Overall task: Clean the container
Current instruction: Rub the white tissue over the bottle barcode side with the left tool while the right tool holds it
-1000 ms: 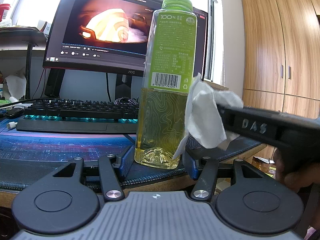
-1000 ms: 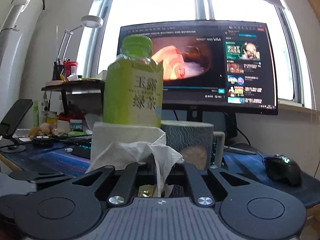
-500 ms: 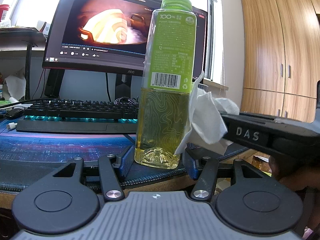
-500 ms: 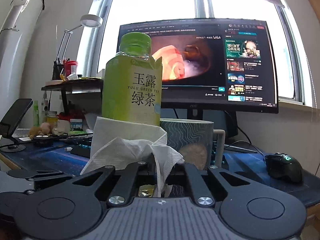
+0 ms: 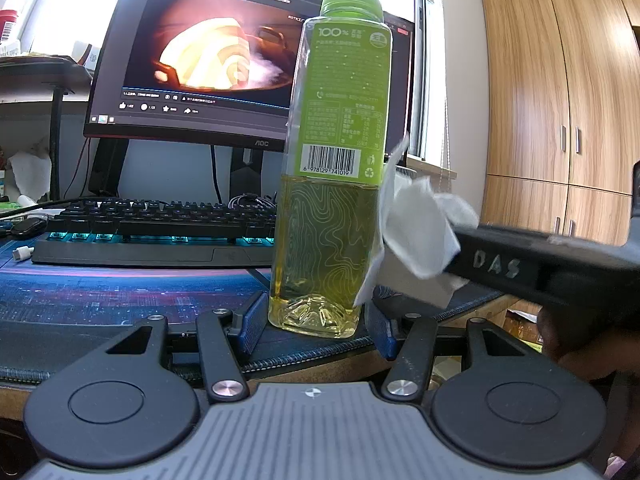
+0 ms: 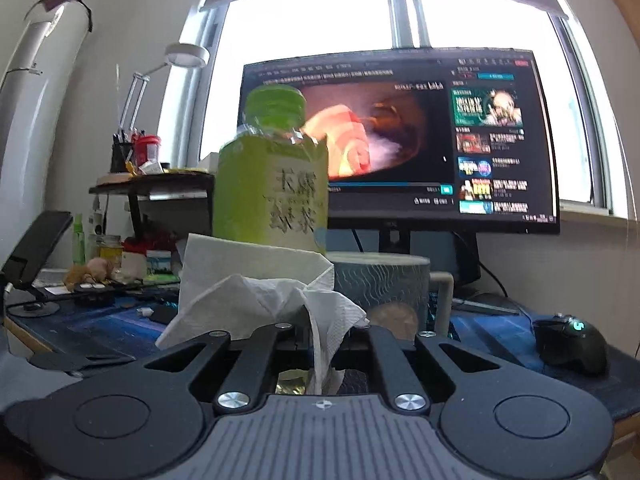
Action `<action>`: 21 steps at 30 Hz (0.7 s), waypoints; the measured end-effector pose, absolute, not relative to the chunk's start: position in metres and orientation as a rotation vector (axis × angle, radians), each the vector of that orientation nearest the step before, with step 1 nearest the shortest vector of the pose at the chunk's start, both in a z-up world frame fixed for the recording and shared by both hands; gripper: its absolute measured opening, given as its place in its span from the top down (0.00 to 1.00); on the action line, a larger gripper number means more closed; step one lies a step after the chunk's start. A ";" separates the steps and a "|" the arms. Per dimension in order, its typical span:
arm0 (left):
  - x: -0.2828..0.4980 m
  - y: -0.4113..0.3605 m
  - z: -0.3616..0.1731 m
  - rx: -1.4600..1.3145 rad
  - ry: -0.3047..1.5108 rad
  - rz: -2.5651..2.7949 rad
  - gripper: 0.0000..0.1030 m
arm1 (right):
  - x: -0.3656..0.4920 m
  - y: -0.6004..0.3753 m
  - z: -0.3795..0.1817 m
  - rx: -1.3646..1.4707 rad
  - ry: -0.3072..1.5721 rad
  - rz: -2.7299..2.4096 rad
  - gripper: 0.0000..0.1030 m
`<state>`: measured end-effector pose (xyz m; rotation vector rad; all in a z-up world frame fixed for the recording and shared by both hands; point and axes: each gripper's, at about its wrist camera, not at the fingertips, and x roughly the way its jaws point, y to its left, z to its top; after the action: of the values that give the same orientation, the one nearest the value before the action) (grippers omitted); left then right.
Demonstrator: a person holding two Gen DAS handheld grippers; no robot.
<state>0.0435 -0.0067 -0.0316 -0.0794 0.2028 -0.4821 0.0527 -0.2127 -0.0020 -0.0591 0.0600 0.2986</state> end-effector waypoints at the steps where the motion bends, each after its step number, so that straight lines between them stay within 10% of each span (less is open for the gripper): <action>1: 0.043 -0.007 -0.032 -0.079 0.202 -0.482 0.44 | 0.054 -0.213 -0.003 -0.059 0.067 0.296 0.92; 21: 0.041 -0.006 -0.034 -0.085 0.198 -0.483 0.44 | 0.055 -0.212 -0.005 -0.067 0.083 0.287 0.92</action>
<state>0.0406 -0.0064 -0.0336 -0.0854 0.1976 -0.4829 0.0547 -0.2120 -0.0050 -0.0670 0.0828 0.2874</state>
